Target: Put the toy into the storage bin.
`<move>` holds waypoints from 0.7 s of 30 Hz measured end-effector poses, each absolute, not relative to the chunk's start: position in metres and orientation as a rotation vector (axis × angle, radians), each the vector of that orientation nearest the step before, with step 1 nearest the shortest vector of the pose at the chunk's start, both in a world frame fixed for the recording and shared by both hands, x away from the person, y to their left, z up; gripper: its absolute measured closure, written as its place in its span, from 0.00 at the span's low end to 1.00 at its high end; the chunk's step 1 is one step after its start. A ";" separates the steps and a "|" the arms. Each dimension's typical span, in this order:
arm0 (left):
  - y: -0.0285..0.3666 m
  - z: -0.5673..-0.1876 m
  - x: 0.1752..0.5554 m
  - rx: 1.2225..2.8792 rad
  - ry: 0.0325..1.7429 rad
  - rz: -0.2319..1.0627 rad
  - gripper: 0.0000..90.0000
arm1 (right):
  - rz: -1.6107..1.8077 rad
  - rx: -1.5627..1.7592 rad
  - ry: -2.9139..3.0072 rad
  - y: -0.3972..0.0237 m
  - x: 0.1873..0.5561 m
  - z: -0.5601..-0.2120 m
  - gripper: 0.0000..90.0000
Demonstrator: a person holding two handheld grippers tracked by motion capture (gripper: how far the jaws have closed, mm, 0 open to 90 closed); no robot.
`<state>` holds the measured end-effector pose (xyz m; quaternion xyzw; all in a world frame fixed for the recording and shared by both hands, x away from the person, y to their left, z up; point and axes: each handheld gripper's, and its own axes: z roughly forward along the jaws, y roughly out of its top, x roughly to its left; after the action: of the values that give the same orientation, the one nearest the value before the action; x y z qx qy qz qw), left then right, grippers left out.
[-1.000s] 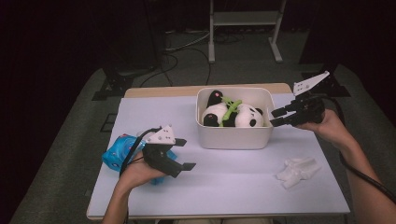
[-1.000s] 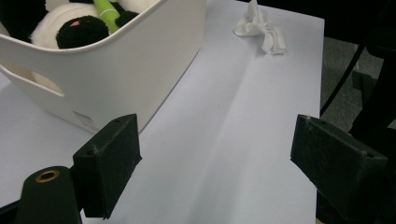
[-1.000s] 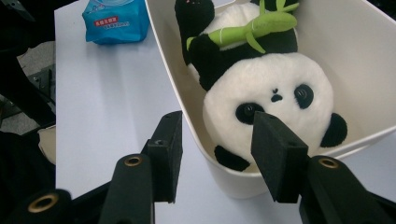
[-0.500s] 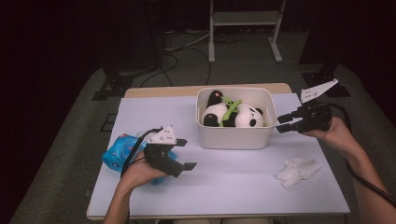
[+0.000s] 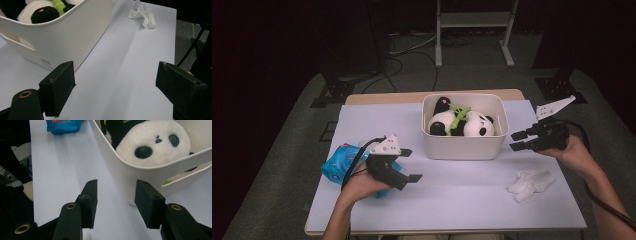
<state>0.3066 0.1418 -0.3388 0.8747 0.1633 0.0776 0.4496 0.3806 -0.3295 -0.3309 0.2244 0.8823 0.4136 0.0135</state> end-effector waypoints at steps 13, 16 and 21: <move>0.142 -0.343 0.308 2.164 0.408 0.194 0.17 | 1.305 0.718 2.744 -0.332 0.367 -0.350 0.57; 0.142 -0.344 0.308 2.168 0.411 0.195 0.16 | 1.309 0.725 2.741 -0.333 0.364 -0.354 0.57; 0.142 -0.345 0.309 2.168 0.415 0.200 0.16 | 1.317 0.734 2.735 -0.334 0.360 -0.361 0.57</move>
<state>0.3090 0.1418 -0.3449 0.8754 0.1674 0.0809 0.4462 0.3600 -0.3343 -0.3612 0.2350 0.8757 0.4217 0.0095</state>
